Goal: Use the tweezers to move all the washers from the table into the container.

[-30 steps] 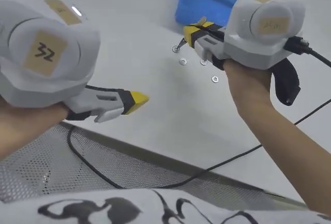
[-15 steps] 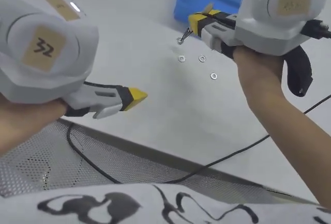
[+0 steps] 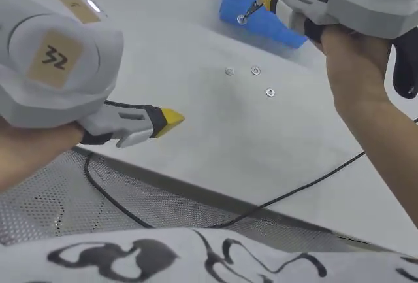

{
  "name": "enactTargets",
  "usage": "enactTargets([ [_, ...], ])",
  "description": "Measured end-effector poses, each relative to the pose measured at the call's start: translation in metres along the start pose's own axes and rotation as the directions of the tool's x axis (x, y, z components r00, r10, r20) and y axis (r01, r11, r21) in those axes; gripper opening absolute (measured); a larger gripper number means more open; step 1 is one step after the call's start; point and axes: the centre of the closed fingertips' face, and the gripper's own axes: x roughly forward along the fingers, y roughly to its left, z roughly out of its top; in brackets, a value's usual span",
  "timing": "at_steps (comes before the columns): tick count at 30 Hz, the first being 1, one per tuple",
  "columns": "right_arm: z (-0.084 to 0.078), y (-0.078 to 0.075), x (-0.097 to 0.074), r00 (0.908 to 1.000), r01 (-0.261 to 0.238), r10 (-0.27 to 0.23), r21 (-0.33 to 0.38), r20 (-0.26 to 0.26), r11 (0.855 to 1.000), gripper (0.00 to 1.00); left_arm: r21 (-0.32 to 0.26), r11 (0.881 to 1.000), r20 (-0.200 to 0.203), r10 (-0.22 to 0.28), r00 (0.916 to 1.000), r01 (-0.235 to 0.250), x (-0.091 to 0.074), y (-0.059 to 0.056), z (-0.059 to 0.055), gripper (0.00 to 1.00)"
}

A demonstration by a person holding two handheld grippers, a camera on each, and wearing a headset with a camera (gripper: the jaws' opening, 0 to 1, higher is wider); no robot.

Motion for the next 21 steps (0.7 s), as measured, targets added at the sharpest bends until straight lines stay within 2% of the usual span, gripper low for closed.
enactTargets([
  [7,0.01,-0.023,0.012,0.9982,0.051,-0.051,0.012,0.03,0.999,0.0,0.002,1.0,-0.004,0.004,1.0,-0.004,0.001,0.001,-0.001,0.99],
  [11,0.0,-0.031,0.025,0.9979,0.062,-0.062,0.044,0.017,0.997,0.0,-0.001,1.0,0.001,0.007,1.0,-0.007,0.001,0.002,0.0,0.99],
  [13,-0.003,-0.03,0.023,0.997,0.075,-0.076,0.051,0.012,0.996,0.0,-0.003,1.0,0.004,0.009,1.0,-0.009,0.001,0.003,0.001,0.99],
  [18,-0.018,-0.034,0.042,0.9966,0.082,-0.081,0.06,-0.015,0.995,0.0,-0.005,1.0,-0.002,0.012,0.9999,-0.012,0.001,0.004,0.0,0.99],
  [21,-0.022,-0.034,0.046,0.9963,0.083,-0.082,0.061,-0.025,0.995,0.0,-0.004,1.0,-0.007,0.016,0.9999,-0.016,0.001,0.005,-0.002,0.99],
])
